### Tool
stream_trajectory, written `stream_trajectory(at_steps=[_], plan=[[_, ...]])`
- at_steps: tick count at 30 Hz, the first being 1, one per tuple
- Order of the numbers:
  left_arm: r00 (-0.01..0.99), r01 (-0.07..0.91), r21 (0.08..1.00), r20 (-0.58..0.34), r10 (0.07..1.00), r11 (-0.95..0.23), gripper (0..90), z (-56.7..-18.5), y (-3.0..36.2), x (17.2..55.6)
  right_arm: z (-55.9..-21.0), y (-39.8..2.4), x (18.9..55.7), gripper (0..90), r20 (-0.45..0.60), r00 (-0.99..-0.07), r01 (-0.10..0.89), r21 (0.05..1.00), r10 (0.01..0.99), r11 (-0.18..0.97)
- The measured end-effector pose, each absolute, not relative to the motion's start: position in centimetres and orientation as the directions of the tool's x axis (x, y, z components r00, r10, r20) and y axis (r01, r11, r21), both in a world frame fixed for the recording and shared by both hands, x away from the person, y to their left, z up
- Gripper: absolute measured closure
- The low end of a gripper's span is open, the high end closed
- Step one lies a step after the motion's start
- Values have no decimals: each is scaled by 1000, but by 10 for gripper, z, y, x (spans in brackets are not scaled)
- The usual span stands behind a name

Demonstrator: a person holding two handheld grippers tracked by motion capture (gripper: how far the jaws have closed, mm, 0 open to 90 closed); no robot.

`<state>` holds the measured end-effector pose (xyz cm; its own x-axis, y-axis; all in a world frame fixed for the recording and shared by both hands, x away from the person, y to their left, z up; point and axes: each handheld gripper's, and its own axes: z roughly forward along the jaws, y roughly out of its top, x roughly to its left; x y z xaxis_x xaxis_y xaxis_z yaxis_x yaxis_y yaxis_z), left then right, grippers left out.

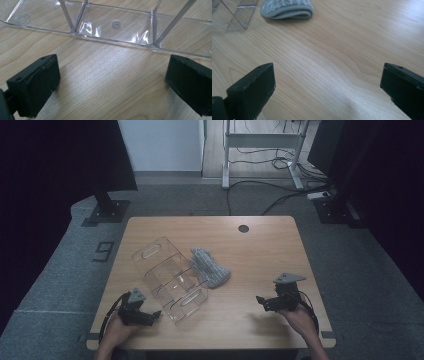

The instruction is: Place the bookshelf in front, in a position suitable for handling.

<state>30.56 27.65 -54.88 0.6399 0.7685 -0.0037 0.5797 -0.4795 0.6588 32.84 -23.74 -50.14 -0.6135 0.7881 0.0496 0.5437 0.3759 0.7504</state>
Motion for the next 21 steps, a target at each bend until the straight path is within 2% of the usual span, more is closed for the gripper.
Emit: stream_trajectory(at_steps=[21], plan=[[628,586,659,-3,778,-471,0,-549,276,304,-486,-209,343,0,23,-667,498,758,745,422]])
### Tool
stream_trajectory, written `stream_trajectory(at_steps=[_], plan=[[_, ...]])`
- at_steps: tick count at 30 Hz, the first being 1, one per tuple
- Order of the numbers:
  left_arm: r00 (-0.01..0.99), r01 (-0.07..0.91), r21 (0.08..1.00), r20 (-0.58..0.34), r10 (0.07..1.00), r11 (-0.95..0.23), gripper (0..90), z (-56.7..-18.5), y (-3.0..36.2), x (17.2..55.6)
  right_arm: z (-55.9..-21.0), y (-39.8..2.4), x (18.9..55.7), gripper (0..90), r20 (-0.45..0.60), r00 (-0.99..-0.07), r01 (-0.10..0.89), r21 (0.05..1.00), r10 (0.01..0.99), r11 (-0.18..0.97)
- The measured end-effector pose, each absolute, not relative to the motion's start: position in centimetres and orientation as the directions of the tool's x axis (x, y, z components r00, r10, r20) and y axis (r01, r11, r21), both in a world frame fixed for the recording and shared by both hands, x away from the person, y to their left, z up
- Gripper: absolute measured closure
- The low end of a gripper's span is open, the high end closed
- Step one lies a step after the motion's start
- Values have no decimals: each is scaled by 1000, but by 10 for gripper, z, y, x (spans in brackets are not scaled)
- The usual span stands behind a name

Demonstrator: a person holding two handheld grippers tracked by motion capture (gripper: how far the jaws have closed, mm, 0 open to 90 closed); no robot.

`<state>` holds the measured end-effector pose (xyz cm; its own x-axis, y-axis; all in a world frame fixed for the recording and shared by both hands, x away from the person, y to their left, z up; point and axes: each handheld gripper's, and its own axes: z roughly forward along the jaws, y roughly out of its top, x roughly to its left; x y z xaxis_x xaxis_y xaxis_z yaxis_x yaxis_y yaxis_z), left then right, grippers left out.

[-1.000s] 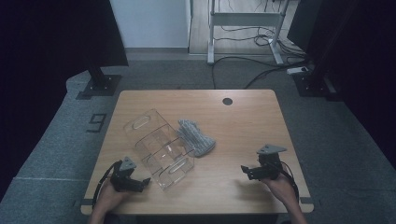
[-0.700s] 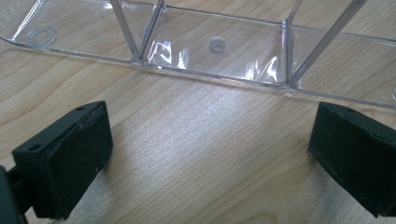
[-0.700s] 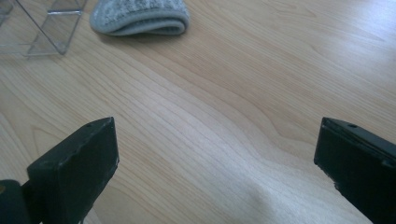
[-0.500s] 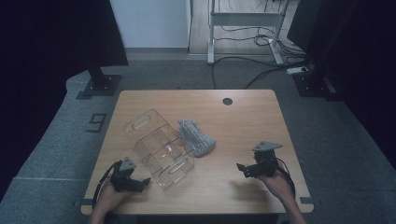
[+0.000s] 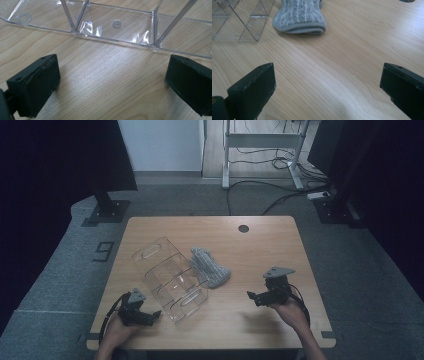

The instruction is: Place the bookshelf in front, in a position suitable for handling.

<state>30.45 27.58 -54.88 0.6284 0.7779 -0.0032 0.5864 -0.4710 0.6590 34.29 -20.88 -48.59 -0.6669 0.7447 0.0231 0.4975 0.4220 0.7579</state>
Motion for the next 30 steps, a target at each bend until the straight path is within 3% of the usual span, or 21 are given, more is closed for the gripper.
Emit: stream_trajectory(at_steps=[30], plan=[[626,587,659,-3,780,-469,0,-549,276,304,-486,-157,387,87,70,-719,482,767,691,424]])
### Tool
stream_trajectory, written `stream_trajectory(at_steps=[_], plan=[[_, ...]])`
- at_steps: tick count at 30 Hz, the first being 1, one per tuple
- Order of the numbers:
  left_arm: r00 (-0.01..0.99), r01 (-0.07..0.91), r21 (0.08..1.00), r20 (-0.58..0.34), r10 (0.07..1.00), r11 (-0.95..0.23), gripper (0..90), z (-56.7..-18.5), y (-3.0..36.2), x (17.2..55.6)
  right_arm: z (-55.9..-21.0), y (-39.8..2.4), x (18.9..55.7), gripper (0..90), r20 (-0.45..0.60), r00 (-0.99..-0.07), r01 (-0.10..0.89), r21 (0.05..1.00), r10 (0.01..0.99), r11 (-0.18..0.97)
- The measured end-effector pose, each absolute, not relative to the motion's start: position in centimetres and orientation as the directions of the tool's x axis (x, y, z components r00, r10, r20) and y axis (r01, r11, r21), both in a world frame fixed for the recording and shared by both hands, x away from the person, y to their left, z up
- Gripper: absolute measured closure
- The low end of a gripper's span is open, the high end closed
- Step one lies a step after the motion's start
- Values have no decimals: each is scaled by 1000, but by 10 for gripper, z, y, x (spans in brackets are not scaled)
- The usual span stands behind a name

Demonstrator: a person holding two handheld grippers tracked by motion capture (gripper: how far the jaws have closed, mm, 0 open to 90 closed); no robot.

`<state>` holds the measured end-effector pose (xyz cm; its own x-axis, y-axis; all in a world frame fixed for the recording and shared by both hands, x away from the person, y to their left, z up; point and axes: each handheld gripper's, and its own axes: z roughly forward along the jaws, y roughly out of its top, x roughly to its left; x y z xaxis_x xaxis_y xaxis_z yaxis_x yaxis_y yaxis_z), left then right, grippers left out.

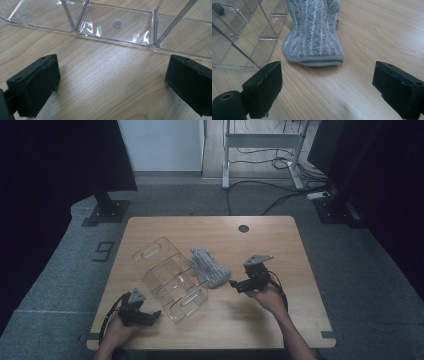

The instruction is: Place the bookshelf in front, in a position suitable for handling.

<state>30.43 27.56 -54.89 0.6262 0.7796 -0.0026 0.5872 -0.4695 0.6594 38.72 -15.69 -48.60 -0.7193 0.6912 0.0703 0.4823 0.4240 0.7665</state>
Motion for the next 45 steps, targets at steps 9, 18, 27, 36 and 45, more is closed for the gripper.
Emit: stream_trajectory(at_steps=[9,18,27,36,45], plan=[[626,587,659,-3,780,-469,0,-549,276,304,-491,-145,401,117,80,-725,491,756,684,433],[627,587,659,-3,779,-470,0,-549,276,304,-495,-124,412,129,76,-738,485,750,670,450],[626,588,659,-3,780,-469,0,-549,276,304,-501,-106,424,164,77,-742,485,748,666,454],[626,588,659,-3,779,-469,0,-549,276,304,-508,-88,436,216,82,-746,492,736,660,465],[626,588,659,-3,780,-469,0,-549,276,304,-518,-69,445,294,57,-760,483,716,648,504]])
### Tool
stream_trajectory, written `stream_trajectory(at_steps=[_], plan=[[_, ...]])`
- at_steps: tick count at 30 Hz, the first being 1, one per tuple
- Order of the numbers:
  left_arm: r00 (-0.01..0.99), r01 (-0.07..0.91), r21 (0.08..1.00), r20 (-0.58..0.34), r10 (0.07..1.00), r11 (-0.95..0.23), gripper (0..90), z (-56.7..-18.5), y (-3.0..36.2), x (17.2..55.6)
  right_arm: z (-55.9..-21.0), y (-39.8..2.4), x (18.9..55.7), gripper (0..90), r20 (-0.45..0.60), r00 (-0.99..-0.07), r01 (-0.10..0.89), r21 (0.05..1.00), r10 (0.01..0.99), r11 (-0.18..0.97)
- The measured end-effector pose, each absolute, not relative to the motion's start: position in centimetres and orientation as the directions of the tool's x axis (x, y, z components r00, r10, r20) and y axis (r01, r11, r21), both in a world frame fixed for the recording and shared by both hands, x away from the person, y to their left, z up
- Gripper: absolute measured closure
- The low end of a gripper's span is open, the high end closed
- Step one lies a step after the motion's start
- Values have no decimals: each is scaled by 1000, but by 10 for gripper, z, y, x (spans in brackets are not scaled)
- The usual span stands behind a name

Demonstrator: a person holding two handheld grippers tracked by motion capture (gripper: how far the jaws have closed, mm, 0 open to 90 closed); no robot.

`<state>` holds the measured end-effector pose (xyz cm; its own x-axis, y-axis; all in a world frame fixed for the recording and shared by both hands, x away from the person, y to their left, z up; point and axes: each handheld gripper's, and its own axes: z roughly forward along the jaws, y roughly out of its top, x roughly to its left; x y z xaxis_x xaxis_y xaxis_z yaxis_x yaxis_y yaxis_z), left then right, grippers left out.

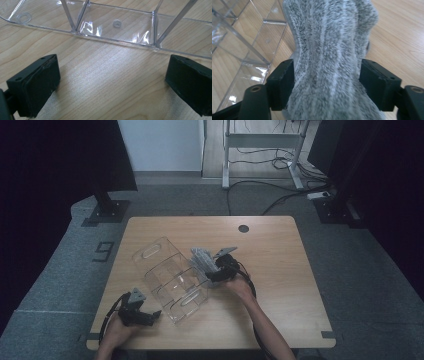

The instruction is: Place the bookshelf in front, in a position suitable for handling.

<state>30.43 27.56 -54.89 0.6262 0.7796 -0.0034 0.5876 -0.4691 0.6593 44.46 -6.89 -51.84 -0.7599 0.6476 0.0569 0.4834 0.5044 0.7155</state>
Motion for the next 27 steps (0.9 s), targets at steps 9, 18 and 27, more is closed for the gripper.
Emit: stream_trajectory(at_steps=[9,18,27], plan=[[627,588,659,-4,779,-469,0,-549,276,304,-529,-61,446,476,25,-750,496,682,661,538],[626,588,659,-3,780,-469,0,-549,276,304,-524,-64,444,660,53,-725,535,672,687,512],[626,588,659,-3,780,-469,0,-549,276,304,-510,-62,440,677,50,-733,515,693,679,505]])
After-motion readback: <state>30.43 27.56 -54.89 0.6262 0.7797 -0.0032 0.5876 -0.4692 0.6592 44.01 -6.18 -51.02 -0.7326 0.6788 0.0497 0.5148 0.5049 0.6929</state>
